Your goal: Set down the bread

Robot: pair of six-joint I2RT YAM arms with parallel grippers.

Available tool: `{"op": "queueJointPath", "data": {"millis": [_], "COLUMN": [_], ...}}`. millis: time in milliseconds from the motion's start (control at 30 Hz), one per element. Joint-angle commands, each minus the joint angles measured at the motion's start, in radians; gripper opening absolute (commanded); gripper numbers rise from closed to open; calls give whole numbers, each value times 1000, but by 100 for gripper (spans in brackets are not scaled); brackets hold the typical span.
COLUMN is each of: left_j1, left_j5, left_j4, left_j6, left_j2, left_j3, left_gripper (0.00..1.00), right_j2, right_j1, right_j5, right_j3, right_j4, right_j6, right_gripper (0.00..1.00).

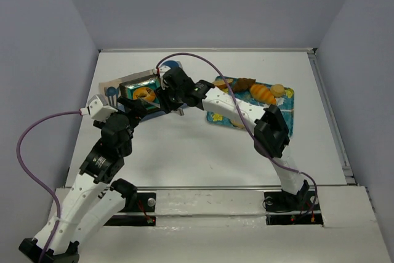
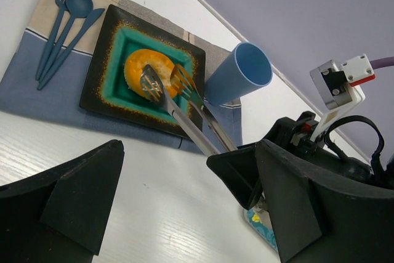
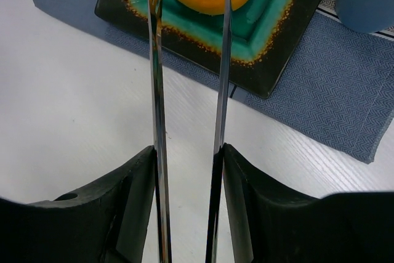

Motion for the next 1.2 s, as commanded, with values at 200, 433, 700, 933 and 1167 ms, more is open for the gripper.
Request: {"op": "queueJointPath", "data": {"millis": [200, 433, 700, 933, 1167], "left_j1": [7, 7, 7, 7, 9], "left_j5": [-52, -49, -32, -22, -16], "left_j4": [10, 16, 26, 31, 36], "left_j6": [-20, -28, -22, -22, -20], "left_j2": [-31, -31, -20, -24, -16], "left_j3": [14, 5, 3, -1, -3], "left_gripper": [99, 99, 99, 99, 99], "right_j2": [-274, -627, -936, -872, -757], "right_j1": [4, 4, -48, -124, -161], "right_j5": [153, 413, 616, 576, 517], "right_j3": [-122, -600, -921, -937, -885], "right_j4": [77, 141, 97, 80, 98], "right_j6": [54, 223, 498, 587, 602], "right_gripper": [50, 48, 48, 51, 54]}}
